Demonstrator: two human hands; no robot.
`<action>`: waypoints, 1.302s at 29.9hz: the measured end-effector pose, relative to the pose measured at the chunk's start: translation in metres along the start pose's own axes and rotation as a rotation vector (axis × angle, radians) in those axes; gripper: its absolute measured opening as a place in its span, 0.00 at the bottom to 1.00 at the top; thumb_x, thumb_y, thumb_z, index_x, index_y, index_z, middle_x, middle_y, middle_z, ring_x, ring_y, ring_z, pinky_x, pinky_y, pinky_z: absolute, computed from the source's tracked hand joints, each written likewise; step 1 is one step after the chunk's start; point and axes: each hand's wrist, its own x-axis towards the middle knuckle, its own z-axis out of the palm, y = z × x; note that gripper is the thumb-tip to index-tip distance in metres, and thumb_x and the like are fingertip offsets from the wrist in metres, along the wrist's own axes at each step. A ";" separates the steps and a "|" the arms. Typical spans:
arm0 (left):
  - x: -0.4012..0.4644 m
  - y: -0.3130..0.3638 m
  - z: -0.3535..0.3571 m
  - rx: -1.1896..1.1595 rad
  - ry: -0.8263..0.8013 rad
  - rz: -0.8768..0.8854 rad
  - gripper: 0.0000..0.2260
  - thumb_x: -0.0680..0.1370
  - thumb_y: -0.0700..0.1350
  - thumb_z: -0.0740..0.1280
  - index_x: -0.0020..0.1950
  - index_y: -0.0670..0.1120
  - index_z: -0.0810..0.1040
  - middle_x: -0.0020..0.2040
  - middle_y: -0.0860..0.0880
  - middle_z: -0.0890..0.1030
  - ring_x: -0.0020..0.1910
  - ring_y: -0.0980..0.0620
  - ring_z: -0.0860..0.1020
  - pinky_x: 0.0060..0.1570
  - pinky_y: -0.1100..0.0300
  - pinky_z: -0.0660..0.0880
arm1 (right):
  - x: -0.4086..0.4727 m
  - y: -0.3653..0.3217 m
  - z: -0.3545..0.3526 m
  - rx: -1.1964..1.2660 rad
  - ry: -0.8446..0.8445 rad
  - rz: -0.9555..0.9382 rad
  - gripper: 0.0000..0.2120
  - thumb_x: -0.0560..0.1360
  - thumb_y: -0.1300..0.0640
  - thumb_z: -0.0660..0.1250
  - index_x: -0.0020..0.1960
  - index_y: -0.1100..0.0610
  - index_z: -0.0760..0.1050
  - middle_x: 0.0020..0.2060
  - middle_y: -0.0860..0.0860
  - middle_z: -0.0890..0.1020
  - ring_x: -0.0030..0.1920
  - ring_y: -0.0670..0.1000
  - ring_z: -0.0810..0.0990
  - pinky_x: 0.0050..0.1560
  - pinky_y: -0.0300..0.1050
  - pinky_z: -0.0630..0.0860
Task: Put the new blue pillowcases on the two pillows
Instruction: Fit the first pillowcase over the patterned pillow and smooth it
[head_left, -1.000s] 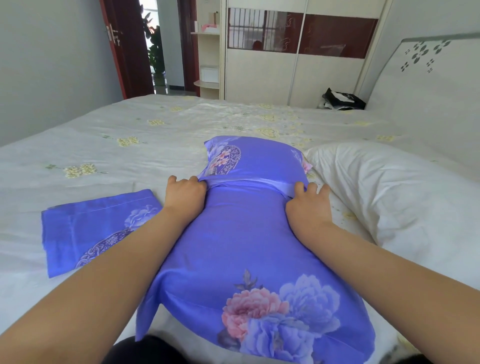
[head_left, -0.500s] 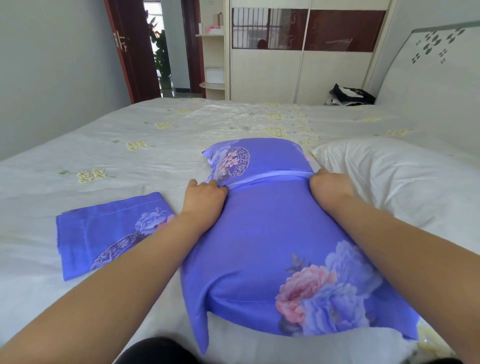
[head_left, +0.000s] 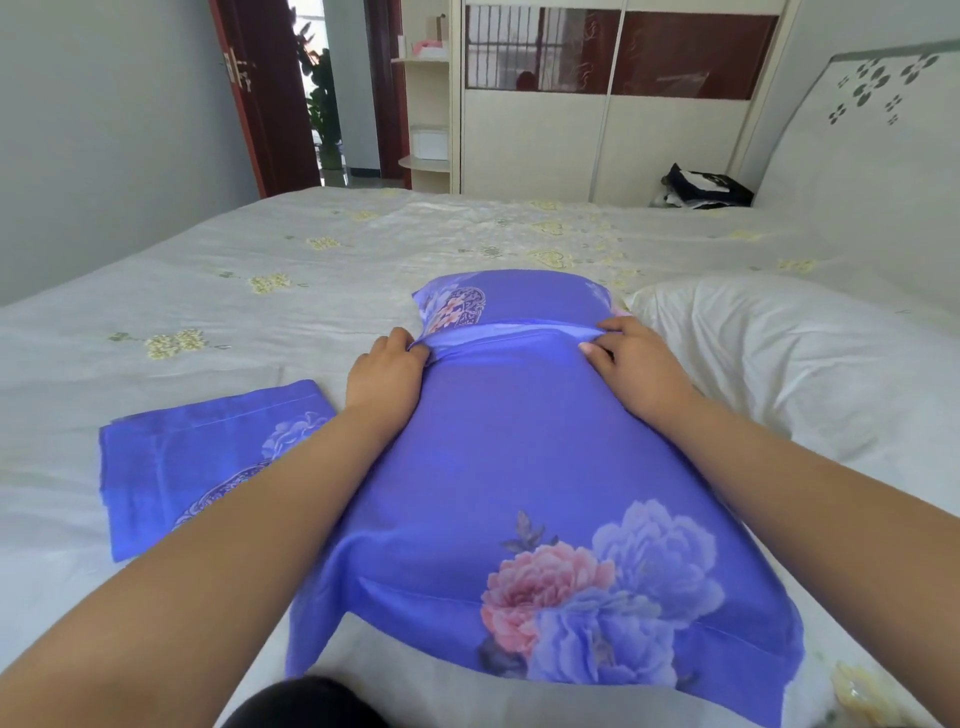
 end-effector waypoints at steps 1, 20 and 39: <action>0.003 -0.001 -0.004 -0.069 -0.002 0.013 0.10 0.80 0.45 0.58 0.59 0.46 0.74 0.62 0.45 0.70 0.59 0.43 0.69 0.52 0.51 0.69 | 0.004 -0.005 -0.001 0.066 -0.006 -0.012 0.17 0.80 0.50 0.58 0.57 0.59 0.79 0.66 0.53 0.71 0.68 0.53 0.68 0.68 0.41 0.60; 0.014 0.041 -0.008 -0.223 0.282 -0.037 0.12 0.74 0.37 0.61 0.57 0.43 0.67 0.35 0.45 0.74 0.32 0.41 0.71 0.30 0.55 0.63 | -0.011 -0.017 0.007 0.162 0.209 -0.033 0.21 0.76 0.50 0.65 0.67 0.53 0.66 0.61 0.52 0.71 0.48 0.54 0.78 0.42 0.50 0.75; -0.027 0.043 -0.023 -0.119 0.255 0.089 0.02 0.74 0.39 0.61 0.43 0.44 0.73 0.39 0.43 0.79 0.37 0.38 0.76 0.33 0.54 0.65 | -0.040 0.043 -0.021 -0.068 -0.011 0.508 0.13 0.73 0.59 0.58 0.56 0.53 0.74 0.51 0.54 0.80 0.52 0.59 0.78 0.46 0.46 0.70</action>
